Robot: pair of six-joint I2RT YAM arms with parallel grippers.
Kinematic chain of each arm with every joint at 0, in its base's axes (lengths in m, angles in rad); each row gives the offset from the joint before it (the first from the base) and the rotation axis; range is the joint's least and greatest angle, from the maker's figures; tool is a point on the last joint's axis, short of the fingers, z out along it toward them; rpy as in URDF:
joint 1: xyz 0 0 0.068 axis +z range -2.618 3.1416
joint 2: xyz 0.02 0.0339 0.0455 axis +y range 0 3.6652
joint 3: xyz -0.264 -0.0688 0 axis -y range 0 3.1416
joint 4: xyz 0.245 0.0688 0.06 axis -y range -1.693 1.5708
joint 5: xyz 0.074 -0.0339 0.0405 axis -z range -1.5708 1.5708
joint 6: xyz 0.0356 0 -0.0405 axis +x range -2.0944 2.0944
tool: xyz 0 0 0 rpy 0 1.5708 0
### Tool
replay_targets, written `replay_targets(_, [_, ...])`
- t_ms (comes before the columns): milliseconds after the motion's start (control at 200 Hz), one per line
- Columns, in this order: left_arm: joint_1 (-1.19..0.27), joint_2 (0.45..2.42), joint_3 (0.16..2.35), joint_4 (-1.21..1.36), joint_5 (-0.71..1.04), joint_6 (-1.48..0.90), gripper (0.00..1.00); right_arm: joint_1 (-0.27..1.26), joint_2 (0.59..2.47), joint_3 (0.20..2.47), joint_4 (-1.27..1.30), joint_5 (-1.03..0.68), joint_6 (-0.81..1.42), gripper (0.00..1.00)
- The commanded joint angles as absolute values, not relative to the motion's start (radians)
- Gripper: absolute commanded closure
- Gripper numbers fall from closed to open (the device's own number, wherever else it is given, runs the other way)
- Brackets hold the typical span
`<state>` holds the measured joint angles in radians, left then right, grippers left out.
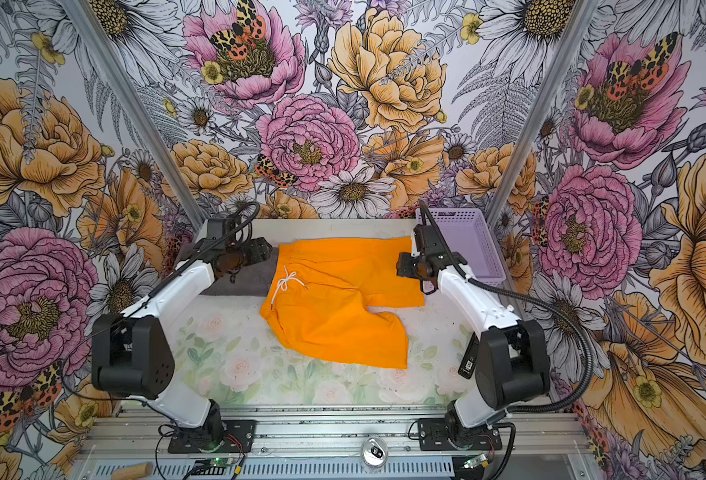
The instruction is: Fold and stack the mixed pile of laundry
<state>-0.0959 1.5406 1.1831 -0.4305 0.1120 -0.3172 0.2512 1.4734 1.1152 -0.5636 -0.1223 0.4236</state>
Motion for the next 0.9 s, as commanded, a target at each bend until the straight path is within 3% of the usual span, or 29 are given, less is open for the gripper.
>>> replay_targets(0, [-0.103, 1.444, 1.025, -0.453, 0.109, -0.383, 0.2, 0.327, 1.358, 0.899, -0.594, -0.182, 0.558, 0.44])
replay_targets(215, [-0.132, 1.235, 0.805, -0.457, 0.107, -0.436, 0.2, 0.454, 1.22, 0.622, -0.575, -0.149, 0.71, 0.47])
replay_targets(410, [-0.132, 1.184, 0.769, -0.479, 0.103, -0.435, 0.2, 0.464, 1.219, 0.559, -0.553, -0.141, 0.727, 0.65])
replay_targets(450, [-0.133, 1.18, 0.772, -0.486, 0.102, -0.433, 0.2, 0.463, 1.219, 0.549, -0.554, -0.145, 0.729, 0.71])
replay_targets(565, [-0.129, 1.162, 0.781, -0.5, 0.103, -0.429, 0.2, 0.479, 1.16, 0.529, -0.599, -0.149, 0.765, 1.0])
replay_targets(896, [-0.126, 1.171, 0.786, -0.498, 0.109, -0.427, 0.21, 0.564, 0.905, 0.528, -0.805, -0.16, 0.902, 1.0])
